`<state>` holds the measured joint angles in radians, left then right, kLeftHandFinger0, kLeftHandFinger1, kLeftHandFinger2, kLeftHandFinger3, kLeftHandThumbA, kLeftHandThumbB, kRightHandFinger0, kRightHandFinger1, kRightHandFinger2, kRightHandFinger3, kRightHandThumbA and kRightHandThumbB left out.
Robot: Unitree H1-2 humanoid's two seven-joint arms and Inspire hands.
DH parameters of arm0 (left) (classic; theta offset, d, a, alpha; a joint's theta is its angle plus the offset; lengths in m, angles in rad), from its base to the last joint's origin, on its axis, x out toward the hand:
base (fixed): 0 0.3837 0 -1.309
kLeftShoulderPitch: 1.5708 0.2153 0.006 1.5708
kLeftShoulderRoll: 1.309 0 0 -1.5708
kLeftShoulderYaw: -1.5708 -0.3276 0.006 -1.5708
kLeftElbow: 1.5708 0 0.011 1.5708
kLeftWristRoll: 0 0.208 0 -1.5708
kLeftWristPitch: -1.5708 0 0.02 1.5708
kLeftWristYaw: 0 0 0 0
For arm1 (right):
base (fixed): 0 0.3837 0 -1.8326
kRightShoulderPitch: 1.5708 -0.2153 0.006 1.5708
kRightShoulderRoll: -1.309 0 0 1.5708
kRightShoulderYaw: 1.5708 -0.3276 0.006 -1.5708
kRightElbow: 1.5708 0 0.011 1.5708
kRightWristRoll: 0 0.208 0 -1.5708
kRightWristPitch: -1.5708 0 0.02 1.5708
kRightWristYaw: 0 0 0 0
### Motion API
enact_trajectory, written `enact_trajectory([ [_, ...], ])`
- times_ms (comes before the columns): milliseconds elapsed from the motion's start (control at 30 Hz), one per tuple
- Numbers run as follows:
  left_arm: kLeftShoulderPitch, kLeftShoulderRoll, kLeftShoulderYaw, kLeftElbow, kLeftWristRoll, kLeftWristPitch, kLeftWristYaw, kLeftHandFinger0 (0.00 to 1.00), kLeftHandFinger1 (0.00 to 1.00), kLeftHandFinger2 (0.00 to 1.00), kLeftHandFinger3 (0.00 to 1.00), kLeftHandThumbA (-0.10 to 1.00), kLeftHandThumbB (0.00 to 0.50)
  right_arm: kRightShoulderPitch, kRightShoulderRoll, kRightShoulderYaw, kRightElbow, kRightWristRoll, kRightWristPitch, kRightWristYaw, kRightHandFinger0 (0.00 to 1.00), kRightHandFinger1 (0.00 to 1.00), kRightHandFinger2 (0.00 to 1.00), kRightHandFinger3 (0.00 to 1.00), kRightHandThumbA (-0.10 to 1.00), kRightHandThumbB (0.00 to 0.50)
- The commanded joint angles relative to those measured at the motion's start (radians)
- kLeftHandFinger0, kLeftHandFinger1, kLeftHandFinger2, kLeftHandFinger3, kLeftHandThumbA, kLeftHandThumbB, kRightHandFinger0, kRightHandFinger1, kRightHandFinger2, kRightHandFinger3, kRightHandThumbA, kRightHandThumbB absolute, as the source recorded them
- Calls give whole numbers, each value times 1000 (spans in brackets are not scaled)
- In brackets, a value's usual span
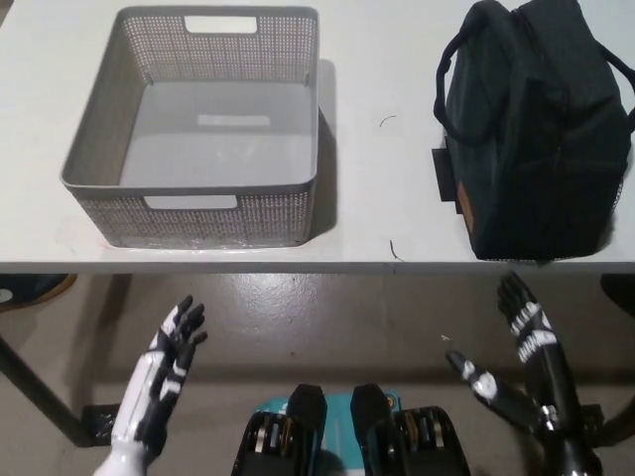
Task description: Use both hands to pick up a lunch bag on the right hand side and place it into a container on the left hand side
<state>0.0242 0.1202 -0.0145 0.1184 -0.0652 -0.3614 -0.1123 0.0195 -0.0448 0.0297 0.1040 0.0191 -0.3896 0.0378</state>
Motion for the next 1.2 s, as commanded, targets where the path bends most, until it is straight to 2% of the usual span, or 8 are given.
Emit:
enact_trajectory([
  [0,32,18,-28,-100,4,-55,-42,1000,1000,1000,1000,892,265,41,-17,-6,-94,48,-80,34,1000,1000,1000,1000,907,196],
  [100,40,29,-50,-140,26,-58,-54,1000,1000,1000,1000,913,248,51,-23,-34,-129,41,-80,20,1000,1000,1000,1000,930,186],
  [300,23,35,-100,-241,31,2,-79,1000,1000,1000,1000,918,286,57,-18,-82,-222,40,-80,-5,1000,1000,1000,1000,959,203],
  [367,-4,33,-124,-287,27,30,-93,1000,1000,1000,1000,918,270,51,-25,-108,-270,60,-80,-21,1000,1000,1000,1000,955,236],
  [433,-40,25,-142,-321,30,38,-99,1000,1000,1000,1000,922,250,36,-36,-135,-303,85,-78,-27,1000,1000,1000,1000,959,231],
  [667,-206,-27,-181,-380,39,125,-98,1000,1000,1000,1000,972,290,-52,-82,-236,-369,80,-26,-63,1000,1000,1000,1000,1000,227],
  [833,-355,-86,-200,-385,40,217,-88,1000,1000,1000,1000,1000,333,-142,-119,-301,-389,108,39,-90,1000,1000,1000,1000,1000,265],
  [1167,-584,-198,-221,-331,116,327,-48,1000,1000,1000,1000,1000,266,-246,-127,-326,-372,122,159,-113,1000,1000,1000,1000,1000,183],
])
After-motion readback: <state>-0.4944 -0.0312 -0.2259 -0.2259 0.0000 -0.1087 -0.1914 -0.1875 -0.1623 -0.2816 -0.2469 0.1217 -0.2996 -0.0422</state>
